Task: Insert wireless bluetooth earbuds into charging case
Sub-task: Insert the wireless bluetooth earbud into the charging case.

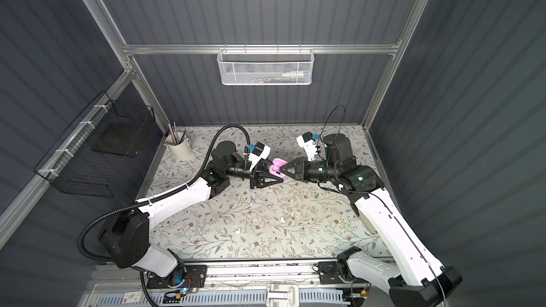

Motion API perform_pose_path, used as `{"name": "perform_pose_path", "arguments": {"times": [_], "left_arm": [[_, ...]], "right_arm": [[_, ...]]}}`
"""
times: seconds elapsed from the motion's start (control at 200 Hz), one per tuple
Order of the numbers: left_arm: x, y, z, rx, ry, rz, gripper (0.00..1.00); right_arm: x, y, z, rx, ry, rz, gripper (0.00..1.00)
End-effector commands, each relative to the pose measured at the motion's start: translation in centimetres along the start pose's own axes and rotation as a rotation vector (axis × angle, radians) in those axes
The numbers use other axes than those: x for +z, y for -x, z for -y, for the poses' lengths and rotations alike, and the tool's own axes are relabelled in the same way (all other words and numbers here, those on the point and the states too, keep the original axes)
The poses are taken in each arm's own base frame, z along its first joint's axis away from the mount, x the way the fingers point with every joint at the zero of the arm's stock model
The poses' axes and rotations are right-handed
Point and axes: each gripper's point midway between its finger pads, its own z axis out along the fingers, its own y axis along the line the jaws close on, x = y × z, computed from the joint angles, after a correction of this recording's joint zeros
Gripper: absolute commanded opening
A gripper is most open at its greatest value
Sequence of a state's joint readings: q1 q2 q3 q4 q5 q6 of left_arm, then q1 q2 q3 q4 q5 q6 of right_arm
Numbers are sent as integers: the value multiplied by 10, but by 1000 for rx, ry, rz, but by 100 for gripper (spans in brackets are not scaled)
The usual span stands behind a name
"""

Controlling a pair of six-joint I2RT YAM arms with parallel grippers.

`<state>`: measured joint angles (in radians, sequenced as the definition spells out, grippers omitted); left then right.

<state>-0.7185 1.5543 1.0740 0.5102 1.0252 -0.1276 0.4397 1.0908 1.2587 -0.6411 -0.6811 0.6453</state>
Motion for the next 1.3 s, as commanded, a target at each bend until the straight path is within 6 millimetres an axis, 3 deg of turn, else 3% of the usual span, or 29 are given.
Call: {"name": "perform_pose_path", "arguments": {"times": [0.0, 0.315, 0.53, 0.931, 1.296], "left_arm": [[0, 22, 14, 56, -36, 33, 25], [1, 27, 18, 66, -53, 47, 25], [4, 27, 20, 71, -59, 50, 25], [8, 26, 18, 67, -66, 56, 26], [9, 20, 17, 48, -62, 49, 26]], "right_arm": [[-2, 6, -4, -40, -4, 24, 13], [-1, 8, 5, -33, -52, 27, 14], [-1, 9, 0, -38, -37, 22, 17], [-9, 13, -2, -50, -72, 38, 52], [-4, 20, -2, -42, -86, 22, 59]]}}
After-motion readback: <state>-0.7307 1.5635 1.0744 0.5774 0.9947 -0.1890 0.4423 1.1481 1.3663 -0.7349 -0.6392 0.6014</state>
